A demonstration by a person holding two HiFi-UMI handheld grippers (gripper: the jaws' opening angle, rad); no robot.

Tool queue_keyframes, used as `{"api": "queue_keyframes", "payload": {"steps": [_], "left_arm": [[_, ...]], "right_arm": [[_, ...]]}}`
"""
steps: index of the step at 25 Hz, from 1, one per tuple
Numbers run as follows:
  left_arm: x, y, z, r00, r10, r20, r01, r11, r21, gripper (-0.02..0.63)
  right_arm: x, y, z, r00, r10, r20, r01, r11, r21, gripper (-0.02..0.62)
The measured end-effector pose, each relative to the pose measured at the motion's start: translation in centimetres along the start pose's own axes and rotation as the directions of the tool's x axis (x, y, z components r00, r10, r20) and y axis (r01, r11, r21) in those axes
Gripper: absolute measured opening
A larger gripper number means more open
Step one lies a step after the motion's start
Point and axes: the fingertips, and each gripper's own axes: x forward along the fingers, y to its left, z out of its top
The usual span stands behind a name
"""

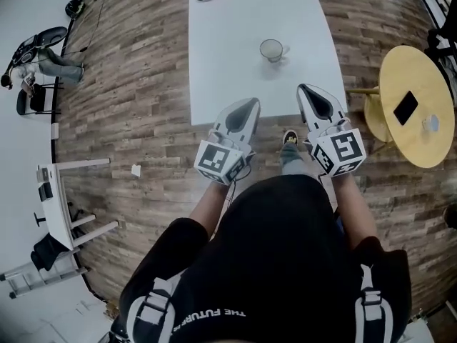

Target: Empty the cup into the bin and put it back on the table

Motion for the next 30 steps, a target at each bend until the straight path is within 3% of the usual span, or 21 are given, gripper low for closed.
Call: {"api": "queue_keyframes", "payload": {"steps": [7, 13, 21, 30], "left_arm": [[7.9, 4.3, -0.2, 0.998, 0.043, -0.047, -0.042, 0.999, 0.018, 0.021], [12.1, 7.4, -1.5, 0.992, 0.044, -0.118, -0.038, 0.998, 0.052, 0.021], [14.6, 9.7, -5.8, 0.983, -0.027, -0.184, 0.037, 0.998, 0.051, 0.023], [16.9, 11.9, -10.6, 0.961, -0.077, -0.267, 0.089, 0.996, 0.03, 0.029]], "right_arm": [[5.9, -6.1, -0.2, 0.995, 0.079, -0.06, -0.08, 0.997, -0.01, 0.014], [9.8, -10.0, -2.0, 0.992, 0.071, -0.108, -0.067, 0.997, 0.04, 0.014], [12.1, -12.0, -5.1, 0.982, 0.018, -0.186, -0.02, 1.0, -0.009, 0.015], [15.4, -14.6, -9.5, 0.957, 0.008, -0.291, -0.027, 0.998, -0.061, 0.017]]}}
